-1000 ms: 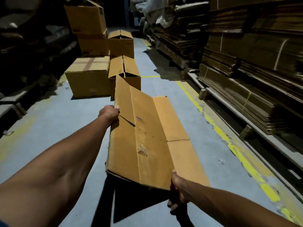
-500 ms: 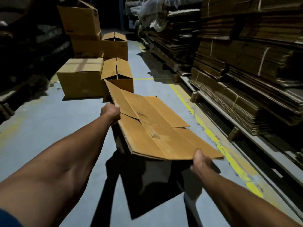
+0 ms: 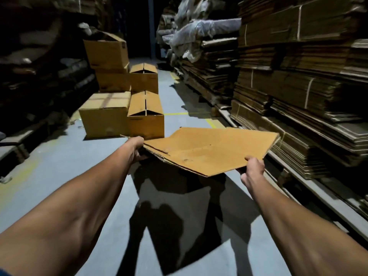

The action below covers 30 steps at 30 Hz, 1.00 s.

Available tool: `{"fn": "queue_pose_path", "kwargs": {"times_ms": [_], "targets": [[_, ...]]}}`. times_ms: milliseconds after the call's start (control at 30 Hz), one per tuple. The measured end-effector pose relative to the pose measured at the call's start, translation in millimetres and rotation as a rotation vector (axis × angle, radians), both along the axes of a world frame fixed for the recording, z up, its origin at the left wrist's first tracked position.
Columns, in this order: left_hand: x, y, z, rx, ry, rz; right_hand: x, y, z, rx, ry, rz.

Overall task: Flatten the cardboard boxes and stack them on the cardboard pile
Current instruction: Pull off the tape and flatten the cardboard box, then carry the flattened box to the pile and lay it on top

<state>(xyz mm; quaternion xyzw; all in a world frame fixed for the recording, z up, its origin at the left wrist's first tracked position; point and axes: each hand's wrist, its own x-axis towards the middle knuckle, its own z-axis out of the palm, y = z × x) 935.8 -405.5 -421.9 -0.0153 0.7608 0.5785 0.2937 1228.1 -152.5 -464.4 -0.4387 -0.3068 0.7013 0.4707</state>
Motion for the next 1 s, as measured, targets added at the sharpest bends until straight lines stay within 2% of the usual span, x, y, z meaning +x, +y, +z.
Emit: {"fn": "queue_pose_path", "kwargs": {"times_ms": [67,167,233,367,500,633,800,867,1000], "targets": [[19.0,-6.0,23.5,0.151,-0.070,0.011,-11.8,-15.5,11.2,0.048,-0.014,-0.030],[29.0,-17.6,52.2,0.235,-0.078,-0.028,-16.4,-34.7,29.0,0.101,-0.036,-0.078],[29.1,-26.1,64.6,0.247,-0.054,-0.043,-11.2,-34.8,36.5,0.069,0.017,-0.052],[32.6,-43.8,83.9,0.229,0.004,-0.078,15.6,-16.9,54.7,-0.017,0.106,0.225],[30.6,-57.4,97.9,0.248,0.037,-0.094,29.6,-15.5,103.1,0.035,0.113,0.388],[28.2,-60.4,112.6,0.268,0.086,-0.104,30.3,-13.3,129.6,0.108,0.127,0.396],[43.6,-65.7,143.7,0.325,0.181,-0.087,29.6,-6.1,131.1,0.117,0.219,0.341],[51.3,-64.4,156.3,0.444,0.215,-0.087,25.4,-2.2,131.7,0.107,0.248,0.334],[63.4,-53.4,179.6,0.897,0.186,-0.195,4.7,-12.7,147.4,0.124,0.337,0.219]]}}
